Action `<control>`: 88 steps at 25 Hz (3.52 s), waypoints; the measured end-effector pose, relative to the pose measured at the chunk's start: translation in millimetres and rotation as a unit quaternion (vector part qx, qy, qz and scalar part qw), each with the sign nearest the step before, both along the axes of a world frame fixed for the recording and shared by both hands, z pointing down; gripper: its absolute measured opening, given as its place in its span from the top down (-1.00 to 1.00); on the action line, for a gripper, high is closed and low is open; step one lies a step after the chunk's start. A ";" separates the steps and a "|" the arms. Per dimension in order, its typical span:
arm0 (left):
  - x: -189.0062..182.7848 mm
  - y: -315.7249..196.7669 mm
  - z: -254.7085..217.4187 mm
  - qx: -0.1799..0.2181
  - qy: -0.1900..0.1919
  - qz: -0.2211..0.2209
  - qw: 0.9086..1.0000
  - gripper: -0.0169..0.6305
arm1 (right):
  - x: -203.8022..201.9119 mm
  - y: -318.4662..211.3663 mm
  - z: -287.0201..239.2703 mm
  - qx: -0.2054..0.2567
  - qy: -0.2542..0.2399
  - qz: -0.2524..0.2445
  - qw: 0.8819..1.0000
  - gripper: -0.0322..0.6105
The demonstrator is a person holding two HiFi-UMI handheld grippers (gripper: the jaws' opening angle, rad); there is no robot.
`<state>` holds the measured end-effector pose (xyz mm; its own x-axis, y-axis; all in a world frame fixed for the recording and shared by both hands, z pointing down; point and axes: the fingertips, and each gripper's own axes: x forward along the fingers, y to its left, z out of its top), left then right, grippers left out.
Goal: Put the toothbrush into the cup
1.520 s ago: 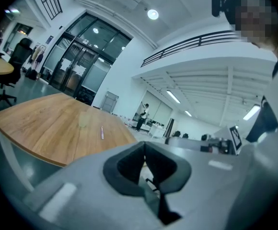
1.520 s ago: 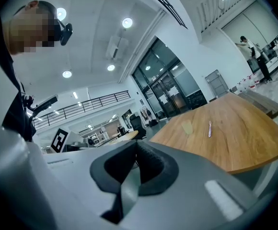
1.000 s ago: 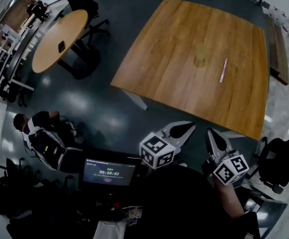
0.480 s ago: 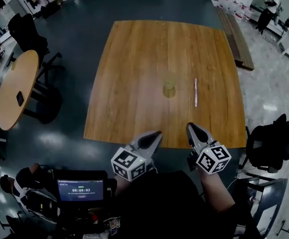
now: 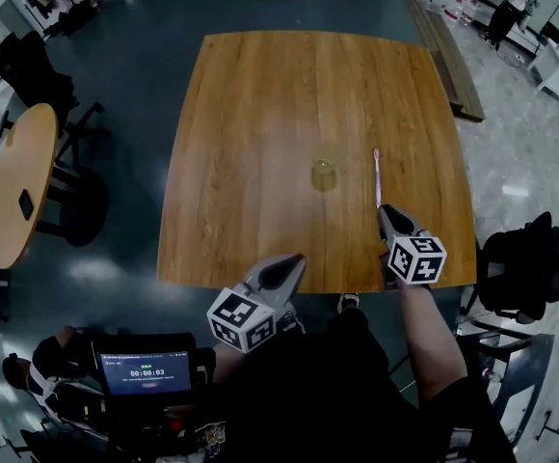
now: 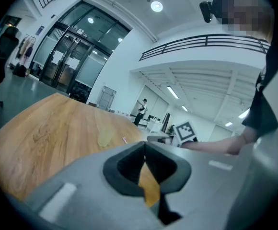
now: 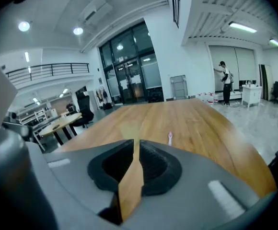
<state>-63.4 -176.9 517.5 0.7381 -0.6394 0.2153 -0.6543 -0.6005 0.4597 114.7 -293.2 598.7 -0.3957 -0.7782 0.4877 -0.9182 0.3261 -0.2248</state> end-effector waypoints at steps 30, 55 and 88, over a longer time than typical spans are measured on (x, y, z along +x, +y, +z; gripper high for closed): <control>-18.7 -22.9 29.7 -0.059 0.012 -0.156 0.986 0.95 | 32.6 -131.7 158.5 -0.261 0.135 -0.013 0.956 0.67; -18.6 -24.9 27.9 -0.058 0.014 -0.147 0.987 0.95 | -40.4 -180.0 -32.7 0.047 -0.216 -0.064 0.973 0.78; -44.2 -7.3 47.6 -0.092 0.006 -0.191 0.977 0.95 | -168.0 -163.0 -27.6 0.164 -0.087 -0.222 0.957 0.77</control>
<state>-107.6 -184.1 565.1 0.4564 -0.8201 0.3450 -0.8088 -0.2208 0.5451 -53.3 -456.3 571.1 -0.7760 -0.6142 0.1434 -0.6307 0.7548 -0.1800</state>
